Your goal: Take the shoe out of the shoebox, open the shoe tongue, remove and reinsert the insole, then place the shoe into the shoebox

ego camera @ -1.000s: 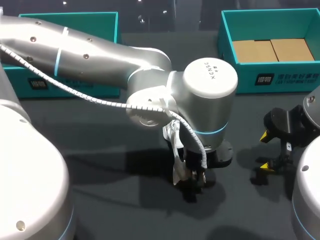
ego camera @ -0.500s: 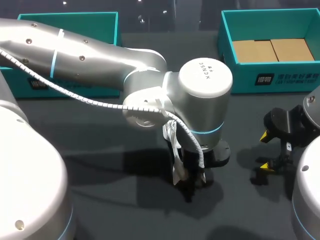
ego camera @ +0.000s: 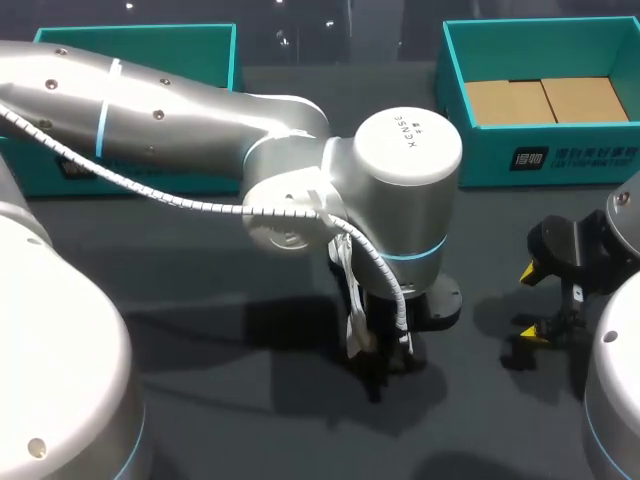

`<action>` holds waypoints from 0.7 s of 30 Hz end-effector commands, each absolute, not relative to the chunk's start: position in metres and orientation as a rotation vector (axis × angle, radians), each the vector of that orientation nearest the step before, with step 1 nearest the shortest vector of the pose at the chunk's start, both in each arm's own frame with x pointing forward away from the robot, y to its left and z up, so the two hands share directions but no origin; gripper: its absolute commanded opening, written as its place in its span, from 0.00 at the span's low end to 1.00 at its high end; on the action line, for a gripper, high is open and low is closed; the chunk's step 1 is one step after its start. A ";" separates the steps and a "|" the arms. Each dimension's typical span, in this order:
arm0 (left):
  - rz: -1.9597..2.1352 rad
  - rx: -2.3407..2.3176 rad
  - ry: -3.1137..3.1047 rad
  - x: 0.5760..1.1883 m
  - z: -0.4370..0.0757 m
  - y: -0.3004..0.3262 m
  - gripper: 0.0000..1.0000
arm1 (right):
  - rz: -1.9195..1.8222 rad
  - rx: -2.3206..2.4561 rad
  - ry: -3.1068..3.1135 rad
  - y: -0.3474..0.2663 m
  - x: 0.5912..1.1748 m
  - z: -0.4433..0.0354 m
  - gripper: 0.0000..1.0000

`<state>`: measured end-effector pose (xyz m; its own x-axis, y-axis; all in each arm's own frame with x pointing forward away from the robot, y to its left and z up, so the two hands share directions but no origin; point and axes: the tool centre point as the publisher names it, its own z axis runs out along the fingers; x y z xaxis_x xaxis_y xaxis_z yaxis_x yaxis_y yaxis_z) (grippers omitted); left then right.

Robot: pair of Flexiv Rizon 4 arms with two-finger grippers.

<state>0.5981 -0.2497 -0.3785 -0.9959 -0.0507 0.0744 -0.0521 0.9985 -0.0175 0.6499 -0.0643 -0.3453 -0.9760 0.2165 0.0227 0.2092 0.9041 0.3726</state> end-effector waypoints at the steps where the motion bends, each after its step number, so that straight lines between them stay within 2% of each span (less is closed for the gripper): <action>1: 0.031 0.043 -3.052 0.609 -0.341 -0.234 0.00 | 0.592 0.341 3.044 -0.065 0.648 -0.344 1.00; 10: 0.010 -0.066 -3.023 0.648 -0.253 -0.199 0.00 | 0.592 0.341 3.044 -0.065 0.648 -0.344 1.00; 21: -0.001 -0.180 -2.989 0.712 -0.177 -0.158 0.00 | 0.592 0.341 3.044 -0.065 0.648 -0.344 1.00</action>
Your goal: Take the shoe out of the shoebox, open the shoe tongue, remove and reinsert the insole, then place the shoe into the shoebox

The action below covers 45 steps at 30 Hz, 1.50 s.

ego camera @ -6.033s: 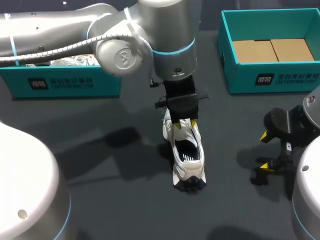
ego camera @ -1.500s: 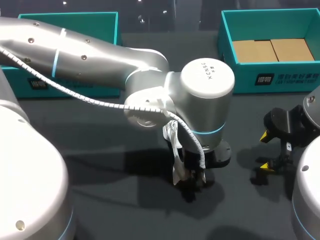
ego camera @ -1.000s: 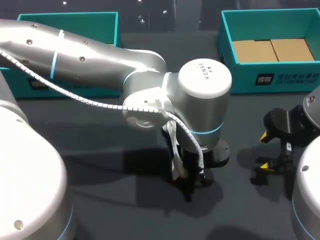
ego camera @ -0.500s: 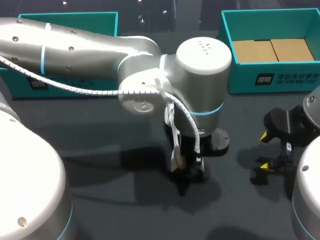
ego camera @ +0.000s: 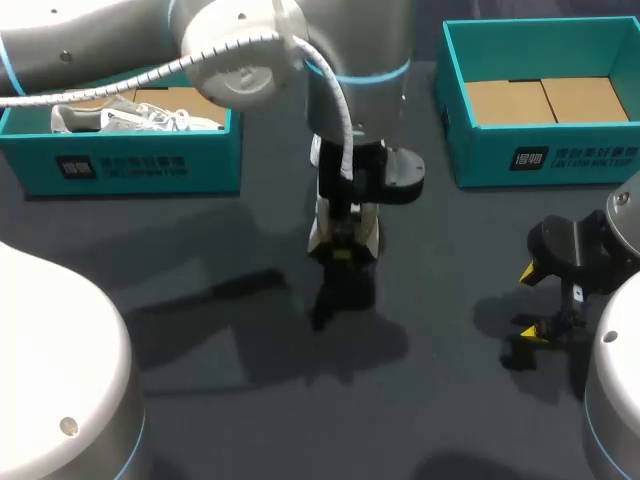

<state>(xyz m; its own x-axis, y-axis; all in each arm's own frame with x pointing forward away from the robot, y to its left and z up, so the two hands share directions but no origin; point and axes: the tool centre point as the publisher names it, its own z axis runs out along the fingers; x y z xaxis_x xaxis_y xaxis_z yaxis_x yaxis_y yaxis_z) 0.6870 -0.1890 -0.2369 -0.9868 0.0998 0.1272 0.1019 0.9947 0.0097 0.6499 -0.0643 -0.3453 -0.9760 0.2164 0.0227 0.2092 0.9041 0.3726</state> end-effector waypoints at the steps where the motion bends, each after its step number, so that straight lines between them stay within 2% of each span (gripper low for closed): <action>1: -0.005 -0.187 -2.987 0.719 -0.172 -0.153 0.00 | 0.592 0.341 3.044 -0.065 0.648 -0.344 1.00; 8: -0.012 -0.213 -2.967 0.770 -0.142 -0.109 0.00 | 0.592 0.341 3.044 -0.065 0.648 -0.344 1.00; 19: -0.018 -0.200 -2.960 0.841 -0.126 -0.025 0.00 | 0.592 0.341 3.044 -0.065 0.648 -0.344 1.00; 45: -0.004 -0.110 -2.956 1.015 -0.160 0.132 0.00 | 0.592 0.341 3.044 -0.065 0.648 -0.344 1.00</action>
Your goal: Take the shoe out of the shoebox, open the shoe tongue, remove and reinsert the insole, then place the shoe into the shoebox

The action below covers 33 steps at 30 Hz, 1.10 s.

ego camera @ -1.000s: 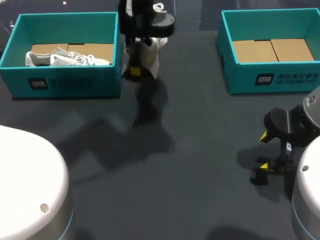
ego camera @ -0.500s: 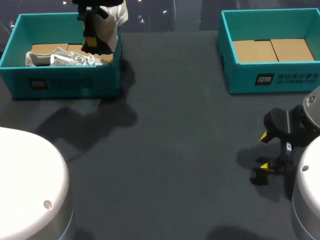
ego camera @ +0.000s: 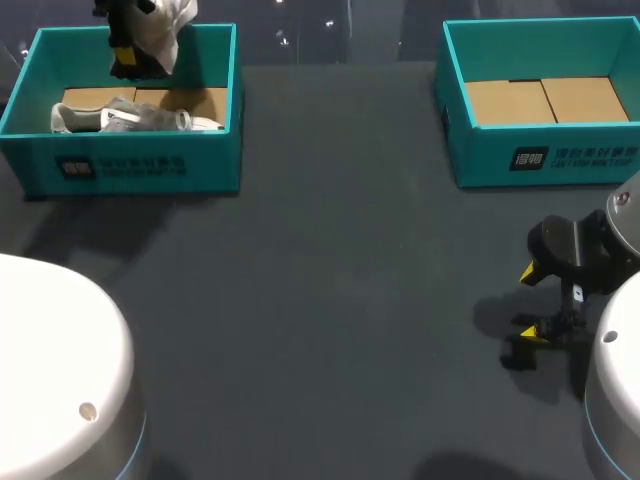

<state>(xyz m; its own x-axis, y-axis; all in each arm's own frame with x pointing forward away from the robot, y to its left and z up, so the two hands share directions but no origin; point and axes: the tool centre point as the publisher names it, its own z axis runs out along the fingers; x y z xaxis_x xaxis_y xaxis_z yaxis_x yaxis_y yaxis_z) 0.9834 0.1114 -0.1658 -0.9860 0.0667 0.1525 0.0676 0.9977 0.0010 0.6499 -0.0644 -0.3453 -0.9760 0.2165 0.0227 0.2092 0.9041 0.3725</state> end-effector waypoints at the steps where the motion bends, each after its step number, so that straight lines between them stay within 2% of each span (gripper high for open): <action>1: -0.004 -0.110 -2.956 1.015 -0.160 0.132 0.00 | 0.592 0.341 3.044 -0.065 0.648 -0.344 1.00; 14: -0.004 -0.110 -2.956 1.015 -0.160 0.132 0.00 | 0.592 0.341 3.044 -0.065 0.648 -0.344 1.00; 18: -0.072 -0.265 -2.959 1.033 -0.152 0.160 0.00 | 0.592 0.341 3.044 -0.065 0.648 -0.344 1.00; 29: -0.118 -0.236 -3.000 1.064 -0.155 0.223 0.00 | 0.592 0.341 3.044 -0.065 0.648 -0.344 1.00; 33: -0.156 -0.553 -3.002 1.081 -0.155 0.236 0.00 | 0.592 0.341 3.044 -0.065 0.648 -0.344 1.00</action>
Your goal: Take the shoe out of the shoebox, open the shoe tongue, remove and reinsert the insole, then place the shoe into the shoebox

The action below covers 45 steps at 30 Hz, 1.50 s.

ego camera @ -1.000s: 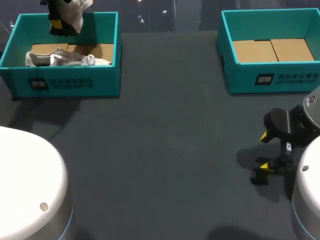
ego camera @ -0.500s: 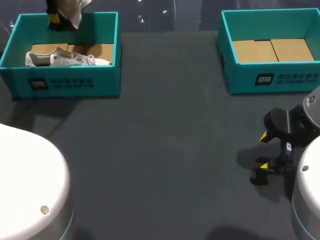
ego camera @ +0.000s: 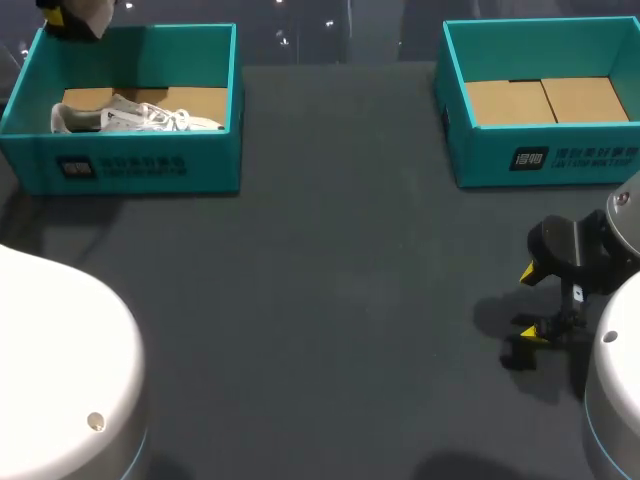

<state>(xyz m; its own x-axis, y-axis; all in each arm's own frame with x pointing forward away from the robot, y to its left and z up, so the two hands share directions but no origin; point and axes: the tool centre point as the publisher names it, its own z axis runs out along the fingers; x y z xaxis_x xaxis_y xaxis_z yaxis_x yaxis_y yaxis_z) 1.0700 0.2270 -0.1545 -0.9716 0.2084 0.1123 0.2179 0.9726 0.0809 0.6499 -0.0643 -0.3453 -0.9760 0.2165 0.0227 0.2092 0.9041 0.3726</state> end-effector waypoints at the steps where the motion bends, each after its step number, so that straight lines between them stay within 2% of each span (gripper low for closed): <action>1: -0.150 -0.629 -3.007 1.083 -0.154 0.238 0.00 | 0.592 0.341 3.044 -0.065 0.648 -0.344 1.00; 5: -0.124 -1.201 -2.845 1.101 -0.147 0.263 0.00 | 0.592 0.341 3.044 -0.065 0.648 -0.344 1.00; 17: -0.125 -1.161 -2.869 1.108 -0.145 0.265 0.00 | 0.592 0.341 3.044 -0.065 0.648 -0.344 1.00; 25: -0.316 -1.975 -2.398 1.140 -0.154 0.290 0.00 | 0.592 0.341 3.044 -0.065 0.648 -0.344 1.00; 36: -0.299 -1.965 -2.428 1.144 -0.153 0.294 0.00 | 0.592 0.341 3.044 -0.065 0.648 -0.344 1.00; 45: -0.374 -2.135 -2.271 1.160 -0.180 0.294 0.00 | 0.592 0.341 3.044 -0.065 0.648 -0.344 1.00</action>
<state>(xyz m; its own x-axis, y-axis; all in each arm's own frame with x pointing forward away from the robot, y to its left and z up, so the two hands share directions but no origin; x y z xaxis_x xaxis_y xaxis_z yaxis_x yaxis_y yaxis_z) 1.1588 0.2923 -0.1721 -0.0824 0.9824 0.1675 0.9853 0.0552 0.1615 0.6498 -0.0643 -0.3452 -0.9760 0.2164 0.0227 0.2091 0.9041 0.3726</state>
